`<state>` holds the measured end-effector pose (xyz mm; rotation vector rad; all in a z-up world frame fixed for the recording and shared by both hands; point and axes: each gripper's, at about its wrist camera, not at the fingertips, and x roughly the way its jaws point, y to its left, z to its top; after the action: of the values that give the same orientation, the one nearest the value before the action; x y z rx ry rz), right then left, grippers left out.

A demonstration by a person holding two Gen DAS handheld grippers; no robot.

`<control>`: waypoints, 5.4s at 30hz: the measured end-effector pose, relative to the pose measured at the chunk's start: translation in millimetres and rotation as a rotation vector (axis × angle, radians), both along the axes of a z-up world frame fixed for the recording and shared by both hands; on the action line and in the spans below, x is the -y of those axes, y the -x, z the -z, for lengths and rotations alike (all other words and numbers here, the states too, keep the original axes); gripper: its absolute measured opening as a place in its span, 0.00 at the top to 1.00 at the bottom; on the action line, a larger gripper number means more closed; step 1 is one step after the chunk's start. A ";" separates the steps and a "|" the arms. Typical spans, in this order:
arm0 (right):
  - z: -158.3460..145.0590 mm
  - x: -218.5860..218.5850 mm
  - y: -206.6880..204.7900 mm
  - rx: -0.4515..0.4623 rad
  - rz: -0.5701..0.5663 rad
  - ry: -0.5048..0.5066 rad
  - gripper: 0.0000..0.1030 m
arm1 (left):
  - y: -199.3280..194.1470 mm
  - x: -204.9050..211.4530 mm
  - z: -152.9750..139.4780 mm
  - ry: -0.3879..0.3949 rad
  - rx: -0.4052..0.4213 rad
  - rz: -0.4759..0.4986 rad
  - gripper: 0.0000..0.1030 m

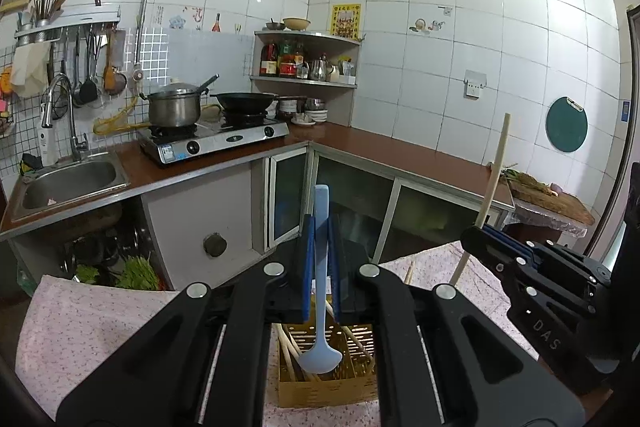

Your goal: Organize utensils

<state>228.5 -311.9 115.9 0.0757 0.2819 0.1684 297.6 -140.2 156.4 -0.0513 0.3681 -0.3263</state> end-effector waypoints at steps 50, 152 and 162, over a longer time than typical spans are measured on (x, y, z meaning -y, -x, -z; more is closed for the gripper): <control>164.8 16.6 227.1 -0.136 0.171 0.049 0.33 | 237.9 -126.0 169.8 -0.129 -0.039 -0.387 0.05; 178.5 16.3 277.4 -0.016 0.229 0.049 0.24 | 282.6 -138.4 197.5 -0.072 0.093 -0.444 0.05; 178.0 17.0 277.6 -0.015 0.229 0.048 0.24 | 282.4 -138.9 197.8 -0.072 0.092 -0.444 0.05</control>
<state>-49.2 -328.8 -62.2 0.0614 0.2903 -0.0661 15.2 -1.3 -41.4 -0.0459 0.2680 0.1231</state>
